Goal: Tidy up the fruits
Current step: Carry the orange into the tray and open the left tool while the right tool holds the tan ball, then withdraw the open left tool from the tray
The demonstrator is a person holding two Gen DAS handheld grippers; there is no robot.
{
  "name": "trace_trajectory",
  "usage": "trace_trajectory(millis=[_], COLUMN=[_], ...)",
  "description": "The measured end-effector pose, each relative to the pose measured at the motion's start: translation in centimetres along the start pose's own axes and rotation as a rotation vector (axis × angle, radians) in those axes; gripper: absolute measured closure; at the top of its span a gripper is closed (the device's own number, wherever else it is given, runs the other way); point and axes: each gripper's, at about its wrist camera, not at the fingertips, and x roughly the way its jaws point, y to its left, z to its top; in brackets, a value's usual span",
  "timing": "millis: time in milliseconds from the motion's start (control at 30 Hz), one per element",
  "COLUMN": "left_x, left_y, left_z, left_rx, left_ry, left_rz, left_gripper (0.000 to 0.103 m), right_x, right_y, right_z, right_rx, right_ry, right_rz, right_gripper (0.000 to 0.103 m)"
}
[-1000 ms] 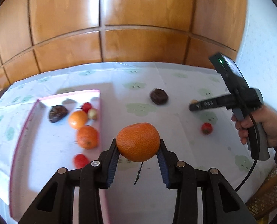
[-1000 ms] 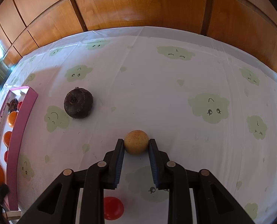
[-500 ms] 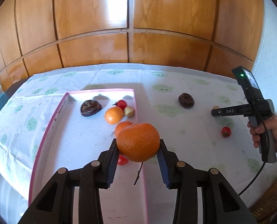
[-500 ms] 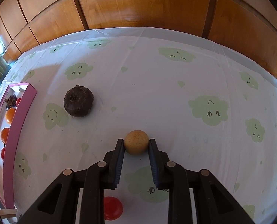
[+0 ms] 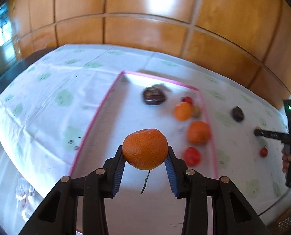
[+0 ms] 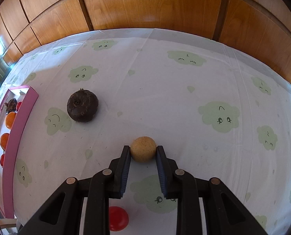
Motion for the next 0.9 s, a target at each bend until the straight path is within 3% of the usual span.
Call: trace_trajectory(millis=[167, 567, 900], left_x=[1.6, 7.8, 5.2], left_y=[1.8, 1.3, 1.1], left_z=[1.6, 6.5, 4.9], left_rx=[-0.056, -0.02, -0.02], left_ry=[0.03, 0.084, 0.01], left_rz=[-0.018, 0.013, 0.1], left_gripper=[0.063, 0.062, 0.056], right_x=[0.0, 0.1, 0.1], right_y=[0.0, 0.1, 0.2], right_z=[0.0, 0.0, 0.0], right_rx=[-0.002, -0.003, -0.004], right_ry=[0.001, 0.002, 0.001], right_rz=[-0.003, -0.005, -0.006], right_gripper=[0.077, 0.077, 0.077])
